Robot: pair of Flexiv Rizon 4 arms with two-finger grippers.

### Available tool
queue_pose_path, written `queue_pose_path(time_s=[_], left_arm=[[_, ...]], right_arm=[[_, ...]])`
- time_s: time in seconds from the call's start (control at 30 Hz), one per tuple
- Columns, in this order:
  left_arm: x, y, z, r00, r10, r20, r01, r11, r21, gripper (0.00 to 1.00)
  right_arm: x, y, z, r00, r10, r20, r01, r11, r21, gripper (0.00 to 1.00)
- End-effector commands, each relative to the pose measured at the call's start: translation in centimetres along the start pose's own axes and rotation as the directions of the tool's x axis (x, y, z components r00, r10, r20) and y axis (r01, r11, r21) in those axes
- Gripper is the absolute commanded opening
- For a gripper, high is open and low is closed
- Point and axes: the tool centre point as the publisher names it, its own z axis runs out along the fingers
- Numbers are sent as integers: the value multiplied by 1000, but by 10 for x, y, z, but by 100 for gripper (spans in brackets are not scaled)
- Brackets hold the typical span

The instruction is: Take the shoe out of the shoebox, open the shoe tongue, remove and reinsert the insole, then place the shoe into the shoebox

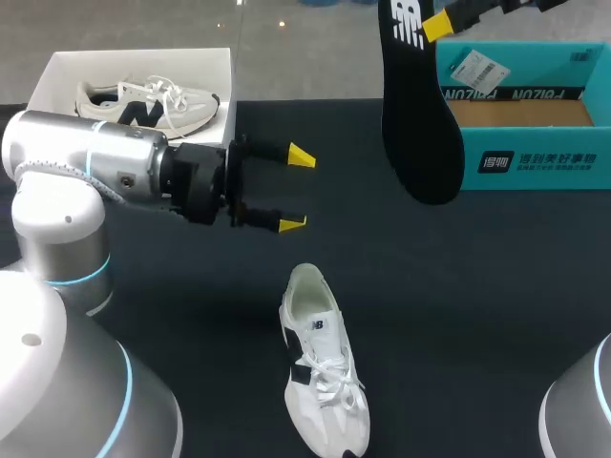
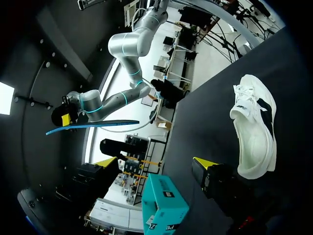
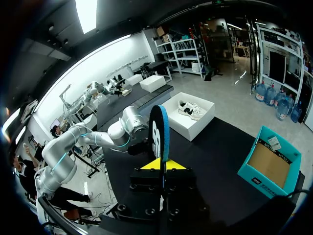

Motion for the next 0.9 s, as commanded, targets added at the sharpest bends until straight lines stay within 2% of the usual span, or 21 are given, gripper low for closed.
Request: queue_pose_path(time_s=[0.03,0.17,0.9], left_arm=[[-6,2,14,1000,2,5,-2,1000,-11,100],[-14,1,25,1000,15,11,-15,1000,-21,100],[-14,1,25,1000,15,11,-15,1000,-21,100]], right_arm=[[-1,2,1,1000,1,0,-1,1000,4,0],[-1,2,1,1000,1,0,-1,1000,4,0],[-1,2,1,1000,1,0,-1,1000,4,0]])
